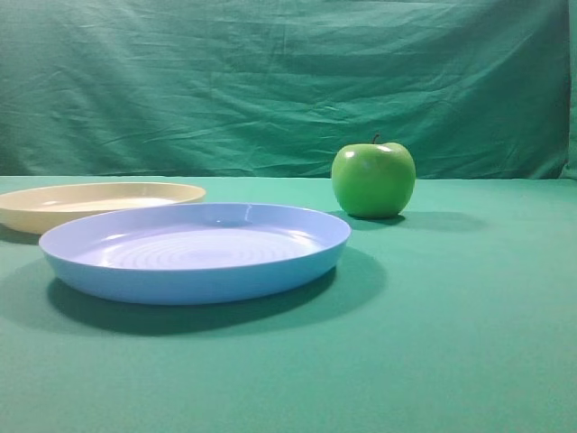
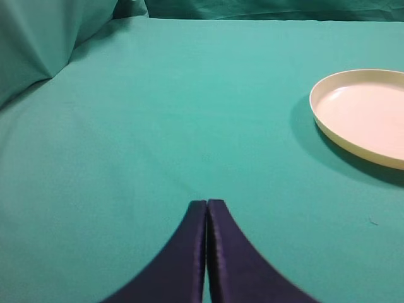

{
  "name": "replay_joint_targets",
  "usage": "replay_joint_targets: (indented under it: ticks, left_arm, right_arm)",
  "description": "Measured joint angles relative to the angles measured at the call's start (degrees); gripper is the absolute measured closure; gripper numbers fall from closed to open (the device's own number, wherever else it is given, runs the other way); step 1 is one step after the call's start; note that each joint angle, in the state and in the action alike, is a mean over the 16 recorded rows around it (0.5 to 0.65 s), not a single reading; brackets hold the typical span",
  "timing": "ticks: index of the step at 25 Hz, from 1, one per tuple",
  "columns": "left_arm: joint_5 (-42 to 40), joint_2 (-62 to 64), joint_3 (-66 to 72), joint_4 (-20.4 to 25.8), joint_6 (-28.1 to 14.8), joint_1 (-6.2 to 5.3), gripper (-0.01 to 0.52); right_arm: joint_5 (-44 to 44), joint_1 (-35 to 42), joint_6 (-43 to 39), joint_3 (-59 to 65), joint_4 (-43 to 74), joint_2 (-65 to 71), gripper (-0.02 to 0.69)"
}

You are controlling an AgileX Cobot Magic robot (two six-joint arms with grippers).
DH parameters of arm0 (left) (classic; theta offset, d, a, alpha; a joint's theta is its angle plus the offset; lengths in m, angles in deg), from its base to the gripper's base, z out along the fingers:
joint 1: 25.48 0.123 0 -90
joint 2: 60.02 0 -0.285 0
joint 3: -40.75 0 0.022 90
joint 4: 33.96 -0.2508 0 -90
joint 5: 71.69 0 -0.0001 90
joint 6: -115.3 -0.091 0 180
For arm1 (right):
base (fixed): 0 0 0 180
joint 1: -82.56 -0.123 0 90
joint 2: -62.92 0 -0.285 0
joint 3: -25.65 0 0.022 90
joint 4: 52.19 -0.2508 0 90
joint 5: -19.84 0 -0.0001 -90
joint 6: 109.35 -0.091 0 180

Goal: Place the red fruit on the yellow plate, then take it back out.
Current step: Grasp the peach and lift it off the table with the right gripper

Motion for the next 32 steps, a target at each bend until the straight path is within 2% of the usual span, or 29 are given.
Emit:
replay_joint_targets:
  ticks: [7,12,18,26,29,32]
  left_arm:
    - [0.0,0.0,0.0,0.0,0.0,0.0,0.514]
    - [0.0,0.0,0.0,0.0,0.0,0.0,0.514]
    - [0.0,0.0,0.0,0.0,0.0,0.0,0.514]
    - [0.0,0.0,0.0,0.0,0.0,0.0,0.514]
    - [0.0,0.0,0.0,0.0,0.0,0.0,0.514]
    - [0.0,0.0,0.0,0.0,0.0,0.0,0.514]
  right_arm:
    - [4.54,-0.01,-0.74,-0.7,-0.34,8.12,0.034]
    - [6.12,-0.01,-0.86,-1.08,-0.63,12.07,0.076]
    - [6.15,-0.01,-0.96,-2.06,-0.92,14.62,0.216]
    - [-0.22,-2.0,-1.01,-11.54,-2.04,15.28,0.399]
    - [-3.09,-4.52,-1.01,-18.21,-2.78,15.47,0.446]
    - [-5.66,-8.0,-1.02,-26.2,-3.55,16.49,0.46]
